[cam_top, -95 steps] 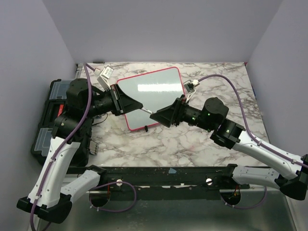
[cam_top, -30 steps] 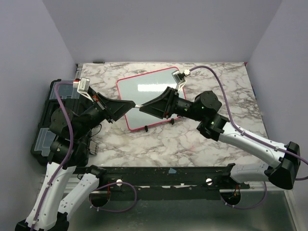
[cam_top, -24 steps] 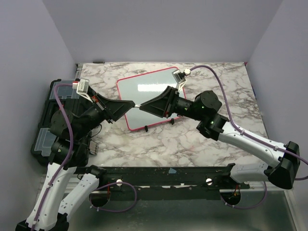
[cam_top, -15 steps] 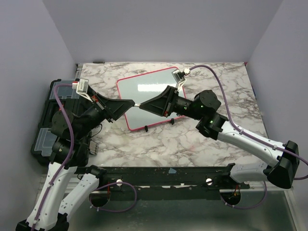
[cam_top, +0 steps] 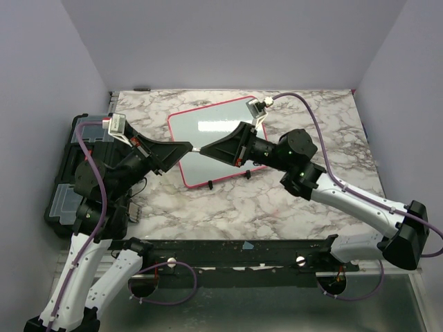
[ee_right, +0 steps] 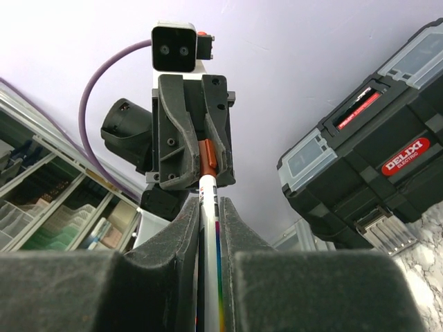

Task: Write a sentence on the whiteboard
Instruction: Open the pen cap from the whiteboard marker.

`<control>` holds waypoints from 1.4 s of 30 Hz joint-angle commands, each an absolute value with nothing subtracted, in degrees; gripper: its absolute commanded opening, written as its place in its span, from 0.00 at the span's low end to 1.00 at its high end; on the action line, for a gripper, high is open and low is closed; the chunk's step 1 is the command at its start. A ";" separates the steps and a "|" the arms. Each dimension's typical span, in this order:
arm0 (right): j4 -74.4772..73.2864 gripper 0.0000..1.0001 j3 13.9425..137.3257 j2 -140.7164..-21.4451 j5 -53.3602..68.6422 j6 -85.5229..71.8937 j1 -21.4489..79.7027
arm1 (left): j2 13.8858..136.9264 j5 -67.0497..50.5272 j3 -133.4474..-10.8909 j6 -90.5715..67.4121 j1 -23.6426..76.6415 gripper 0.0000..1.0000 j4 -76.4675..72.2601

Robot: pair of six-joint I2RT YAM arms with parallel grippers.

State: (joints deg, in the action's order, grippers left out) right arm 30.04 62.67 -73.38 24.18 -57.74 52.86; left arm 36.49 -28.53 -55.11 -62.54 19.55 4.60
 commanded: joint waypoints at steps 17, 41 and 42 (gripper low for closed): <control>37.35 0.22 65.30 -74.59 30.15 -59.49 54.16 | 39.44 -26.91 -53.36 -57.48 18.18 0.00 11.44; 49.36 0.01 60.93 -71.91 30.13 -61.88 54.15 | 38.70 -25.73 -51.34 -56.55 17.50 0.00 13.41; 49.35 0.01 60.82 -71.65 29.93 -61.72 54.21 | 38.54 -25.67 -51.30 -56.35 17.30 0.00 13.57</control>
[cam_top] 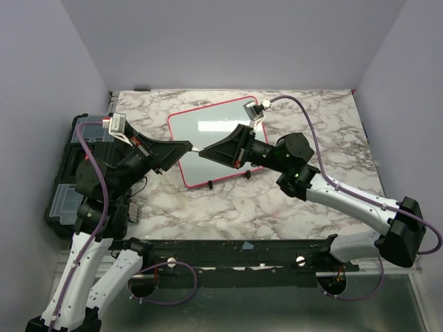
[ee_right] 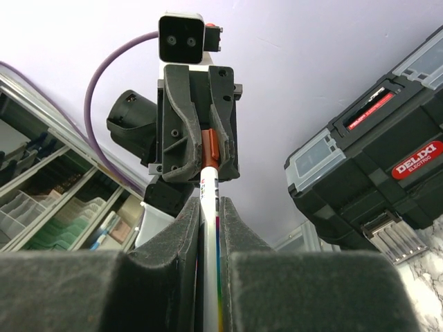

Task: Write a sentence on the whiteboard
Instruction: Open the pen cap from the whiteboard marker.

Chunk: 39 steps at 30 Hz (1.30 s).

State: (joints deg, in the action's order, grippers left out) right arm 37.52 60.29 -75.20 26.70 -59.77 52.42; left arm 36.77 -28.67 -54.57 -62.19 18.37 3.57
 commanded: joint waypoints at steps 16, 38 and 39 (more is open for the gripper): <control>43.03 0.01 55.56 -67.14 25.34 -58.99 54.18 | 36.36 -25.40 -48.80 -58.81 14.07 0.00 13.23; 32.47 0.01 44.74 -53.19 20.24 -55.32 54.14 | 35.51 -17.69 -52.61 -58.79 8.36 0.00 22.75; 31.19 0.01 44.76 -52.53 19.73 -54.76 54.22 | 35.42 -16.96 -52.88 -57.88 8.35 0.00 24.08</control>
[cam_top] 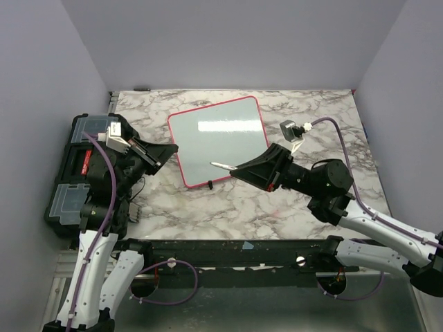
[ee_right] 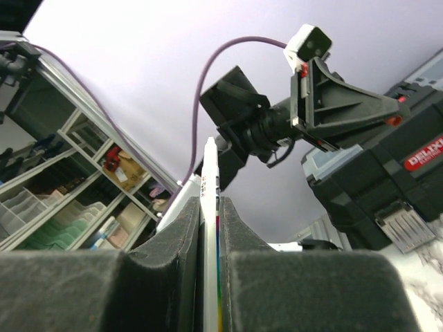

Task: Write a sentence on the whiteboard
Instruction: Open the pen cap from the whiteboard marker, then place the pen cap at the center of the board.

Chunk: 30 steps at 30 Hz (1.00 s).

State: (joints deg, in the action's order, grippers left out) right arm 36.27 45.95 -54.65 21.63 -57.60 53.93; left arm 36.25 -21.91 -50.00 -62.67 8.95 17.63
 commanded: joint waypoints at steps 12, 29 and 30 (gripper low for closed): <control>13.04 0.01 47.22 -45.78 9.86 -47.67 54.20 | 38.95 -10.12 -40.40 -55.67 8.36 0.00 26.90; 0.10 0.01 47.62 -39.82 1.65 -45.08 54.23 | 52.21 -3.01 -31.30 -57.79 11.90 0.00 24.91; -1.58 0.01 47.56 -39.90 1.14 -45.05 54.15 | 53.50 -2.13 -31.33 -57.83 12.63 0.00 25.03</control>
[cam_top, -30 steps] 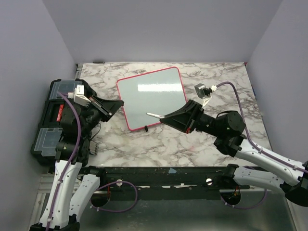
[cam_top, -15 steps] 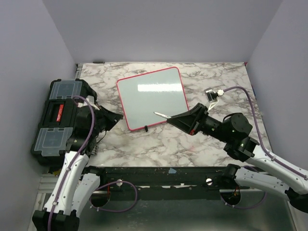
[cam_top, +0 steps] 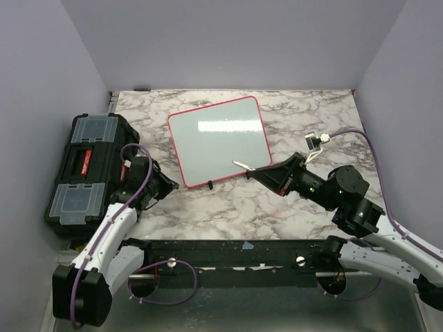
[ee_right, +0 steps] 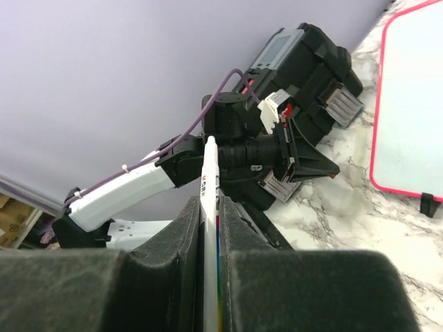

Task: Write a sentence on the whiteboard
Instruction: Place the pen cap at the center of the board.

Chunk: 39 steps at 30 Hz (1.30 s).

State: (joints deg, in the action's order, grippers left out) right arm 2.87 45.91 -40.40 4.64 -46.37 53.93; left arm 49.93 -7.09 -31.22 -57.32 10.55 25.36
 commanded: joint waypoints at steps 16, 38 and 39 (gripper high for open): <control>-9.59 0.01 46.81 -37.44 -7.07 -45.07 54.18 | 65.07 -0.44 -27.16 -58.27 15.95 0.03 19.26; -10.92 0.01 46.80 -38.69 -8.52 -44.69 54.16 | 61.66 5.39 -28.17 -57.95 16.26 0.58 23.79; -10.99 0.01 46.81 -38.69 -8.59 -44.67 54.22 | 61.07 5.76 -28.40 -57.92 16.26 0.61 24.40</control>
State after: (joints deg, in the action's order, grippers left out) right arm -9.96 45.93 -38.72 -6.79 -45.36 53.93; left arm 63.72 2.37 -27.86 -58.06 16.01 21.82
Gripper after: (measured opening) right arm 0.134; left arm 0.565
